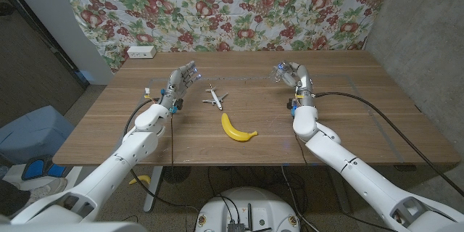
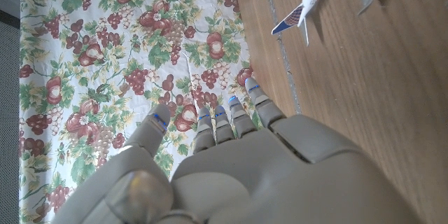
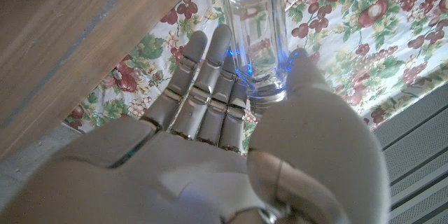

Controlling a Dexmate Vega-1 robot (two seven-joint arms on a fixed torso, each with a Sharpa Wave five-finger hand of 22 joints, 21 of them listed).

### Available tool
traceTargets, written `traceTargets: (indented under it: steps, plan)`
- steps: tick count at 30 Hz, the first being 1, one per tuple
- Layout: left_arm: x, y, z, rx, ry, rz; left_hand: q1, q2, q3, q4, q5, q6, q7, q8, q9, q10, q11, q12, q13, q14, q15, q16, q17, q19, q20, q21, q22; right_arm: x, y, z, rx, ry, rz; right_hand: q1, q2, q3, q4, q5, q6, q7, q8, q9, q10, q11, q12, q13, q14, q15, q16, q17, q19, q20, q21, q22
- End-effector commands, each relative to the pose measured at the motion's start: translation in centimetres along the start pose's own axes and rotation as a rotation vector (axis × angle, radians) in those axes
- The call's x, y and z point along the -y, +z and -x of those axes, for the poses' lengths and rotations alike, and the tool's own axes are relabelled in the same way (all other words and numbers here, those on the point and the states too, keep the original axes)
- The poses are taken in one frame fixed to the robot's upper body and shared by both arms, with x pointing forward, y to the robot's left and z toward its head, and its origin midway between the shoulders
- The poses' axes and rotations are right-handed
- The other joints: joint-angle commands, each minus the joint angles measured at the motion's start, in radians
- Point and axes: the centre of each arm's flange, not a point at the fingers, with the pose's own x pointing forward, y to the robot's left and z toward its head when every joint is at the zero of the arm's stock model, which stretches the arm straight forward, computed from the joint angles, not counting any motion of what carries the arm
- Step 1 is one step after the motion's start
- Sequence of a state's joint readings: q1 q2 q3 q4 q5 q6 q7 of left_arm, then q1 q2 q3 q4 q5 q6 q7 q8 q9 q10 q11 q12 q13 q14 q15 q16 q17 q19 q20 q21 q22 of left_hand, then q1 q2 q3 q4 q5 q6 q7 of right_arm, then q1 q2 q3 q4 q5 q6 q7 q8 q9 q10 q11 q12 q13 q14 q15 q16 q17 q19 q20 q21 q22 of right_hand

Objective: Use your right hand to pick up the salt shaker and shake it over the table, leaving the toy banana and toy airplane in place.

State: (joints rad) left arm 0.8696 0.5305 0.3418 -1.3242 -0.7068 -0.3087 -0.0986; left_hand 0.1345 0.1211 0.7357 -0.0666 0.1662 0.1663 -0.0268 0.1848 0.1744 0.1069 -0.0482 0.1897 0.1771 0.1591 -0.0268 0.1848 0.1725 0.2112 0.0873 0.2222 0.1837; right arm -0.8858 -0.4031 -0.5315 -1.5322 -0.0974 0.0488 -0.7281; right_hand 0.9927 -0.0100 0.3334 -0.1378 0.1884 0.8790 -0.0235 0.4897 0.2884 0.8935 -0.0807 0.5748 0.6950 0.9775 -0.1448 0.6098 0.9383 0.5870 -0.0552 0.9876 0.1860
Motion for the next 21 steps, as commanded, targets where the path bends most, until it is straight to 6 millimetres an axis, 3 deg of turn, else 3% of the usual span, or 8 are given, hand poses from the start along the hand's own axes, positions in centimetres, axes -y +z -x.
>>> traceTargets:
  steps: [1,10,21]
  plan:
    - [-0.5,-0.1,-0.8,-0.003,0.000,0.004,-0.010,0.035,0.008,-0.002,0.005,0.002,-0.004,0.000,0.006,0.005,0.002,0.005,0.003,0.006,0.001,-0.003,0.002,0.009,0.004,-0.001,0.003,0.4,-0.1,-0.1,0.004,-0.148,-0.044,0.169,0.155,0.040,-0.009,0.002,0.036,-0.023,0.003,0.039,0.096,-0.086,-0.005,0.105,0.008,-0.073,-0.005,0.009,-0.005,-0.097,0.009,0.002]
    - [-0.5,-0.2,-1.2,-0.003,-0.005,0.004,-0.011,0.036,0.009,-0.003,0.004,0.003,-0.003,0.000,0.006,0.004,0.002,0.004,0.003,0.005,0.002,-0.003,0.002,0.009,0.005,-0.002,0.003,0.8,0.1,-0.2,0.022,-0.155,-0.032,0.166,0.155,0.042,-0.008,0.001,0.035,-0.024,0.001,0.037,0.094,-0.085,-0.008,0.106,0.008,-0.072,-0.011,0.018,-0.009,-0.097,0.016,0.001]
    - [-0.2,-0.2,-1.1,-0.003,-0.008,0.003,-0.012,0.036,0.008,-0.005,0.004,0.003,-0.002,0.000,0.006,0.004,0.002,0.004,0.003,0.007,0.003,-0.002,0.002,0.009,0.004,-0.002,0.003,1.6,0.6,-0.4,0.037,-0.030,0.037,0.162,0.152,0.044,-0.007,0.001,0.035,-0.030,0.002,0.037,0.092,-0.085,-0.011,0.111,0.007,-0.072,-0.019,0.030,-0.018,-0.101,0.023,0.000]
